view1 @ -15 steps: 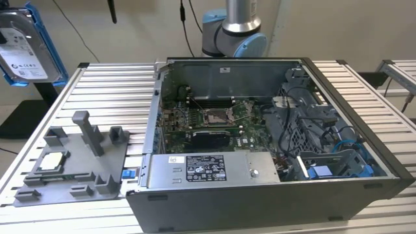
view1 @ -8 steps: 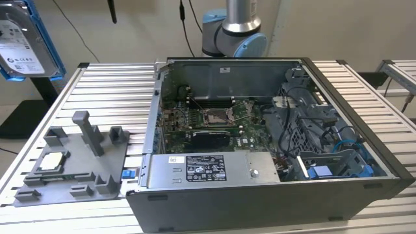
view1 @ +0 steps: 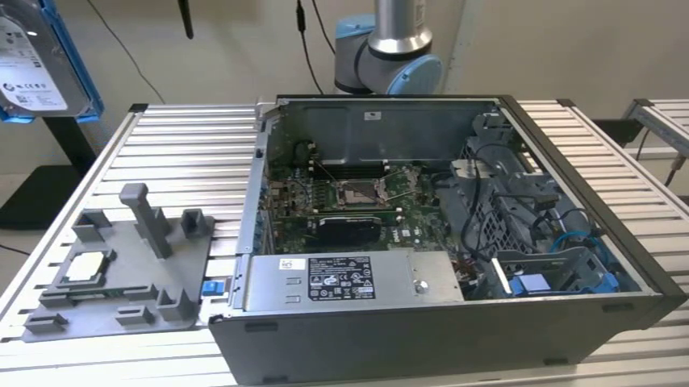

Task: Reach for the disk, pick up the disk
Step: 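Pick up the disk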

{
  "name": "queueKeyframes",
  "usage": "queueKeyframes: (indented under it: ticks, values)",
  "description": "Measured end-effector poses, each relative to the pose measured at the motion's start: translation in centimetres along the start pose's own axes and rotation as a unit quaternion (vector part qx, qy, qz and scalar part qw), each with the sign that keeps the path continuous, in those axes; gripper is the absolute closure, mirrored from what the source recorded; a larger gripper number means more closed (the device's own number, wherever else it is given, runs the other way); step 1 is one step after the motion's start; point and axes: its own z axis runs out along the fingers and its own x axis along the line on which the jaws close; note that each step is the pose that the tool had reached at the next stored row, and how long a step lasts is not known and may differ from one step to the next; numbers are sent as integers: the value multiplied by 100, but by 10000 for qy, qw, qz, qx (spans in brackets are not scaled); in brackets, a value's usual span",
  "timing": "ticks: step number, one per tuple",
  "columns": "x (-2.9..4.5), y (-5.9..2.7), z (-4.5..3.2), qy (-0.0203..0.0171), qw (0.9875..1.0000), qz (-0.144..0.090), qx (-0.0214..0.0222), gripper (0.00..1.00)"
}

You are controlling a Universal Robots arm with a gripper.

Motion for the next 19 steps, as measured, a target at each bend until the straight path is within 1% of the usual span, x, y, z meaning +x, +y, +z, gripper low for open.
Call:
queueKeyframes:
  ticks: [3, 4, 15, 19]
  values:
    - [-2, 0, -60, 0, 10000, -6, 0, 100]
    - [-3, 0, -69, 0, 10000, -8, 0, 100]
    - [-3, -1, -71, 0, 10000, -9, 1, 100]
    - [-2, -39, -72, 0, 10000, -9, 0, 100]
